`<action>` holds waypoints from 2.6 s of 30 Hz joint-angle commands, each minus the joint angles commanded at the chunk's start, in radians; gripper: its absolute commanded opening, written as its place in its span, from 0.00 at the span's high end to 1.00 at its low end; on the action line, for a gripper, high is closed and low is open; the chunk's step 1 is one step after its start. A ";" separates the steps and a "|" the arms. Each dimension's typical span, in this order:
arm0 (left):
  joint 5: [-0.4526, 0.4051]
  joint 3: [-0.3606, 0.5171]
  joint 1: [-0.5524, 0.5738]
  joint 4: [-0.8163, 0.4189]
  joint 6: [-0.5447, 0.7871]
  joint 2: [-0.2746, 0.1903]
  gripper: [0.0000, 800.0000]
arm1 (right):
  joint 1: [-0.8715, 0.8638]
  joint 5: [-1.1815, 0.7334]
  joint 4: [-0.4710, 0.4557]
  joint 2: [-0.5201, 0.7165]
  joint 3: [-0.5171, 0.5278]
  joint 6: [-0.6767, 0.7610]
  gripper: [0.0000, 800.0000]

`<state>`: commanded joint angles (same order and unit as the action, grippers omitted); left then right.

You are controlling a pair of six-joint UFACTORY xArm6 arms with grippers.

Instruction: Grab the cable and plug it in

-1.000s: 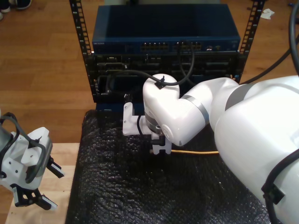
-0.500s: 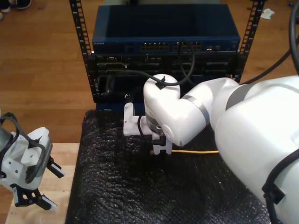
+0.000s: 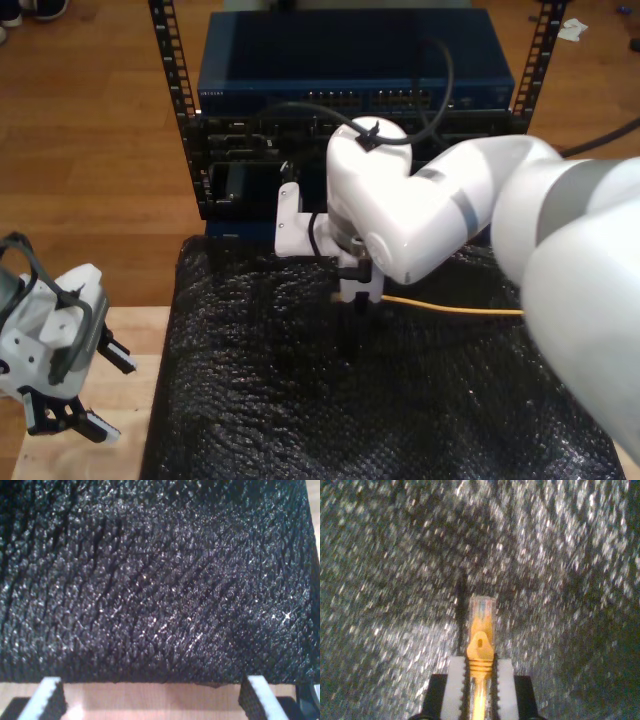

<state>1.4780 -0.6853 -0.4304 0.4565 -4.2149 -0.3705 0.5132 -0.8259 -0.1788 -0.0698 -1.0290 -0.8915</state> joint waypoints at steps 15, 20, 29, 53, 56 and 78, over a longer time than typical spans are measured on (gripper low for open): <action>0.098 -0.034 0.014 0.170 0.000 0.002 0.00 | -0.112 -0.196 0.327 0.169 0.017 -0.255 1.00; 0.129 -0.054 0.048 0.249 -0.003 0.005 0.00 | -0.129 -0.222 0.339 0.216 0.032 -0.259 1.00; 0.138 -0.098 0.176 0.331 -0.097 0.006 0.00 | -0.141 -0.258 0.442 0.276 0.046 -0.319 1.00; 0.069 -0.167 0.321 0.582 -0.120 0.098 0.00 | -0.198 -0.414 0.620 0.382 0.006 -0.365 1.00; 0.069 -0.170 0.322 0.598 -0.117 0.098 0.00 | -0.198 -0.416 0.644 0.382 0.006 -0.365 1.00; 0.083 -0.152 0.321 0.643 -0.106 0.107 0.09 | -0.187 -0.419 0.701 0.402 0.005 -0.365 0.99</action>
<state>1.5608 -0.8372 -0.1097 1.0994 -4.3207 -0.2631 0.3261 -1.2447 0.5224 0.3322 -1.0244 -1.2566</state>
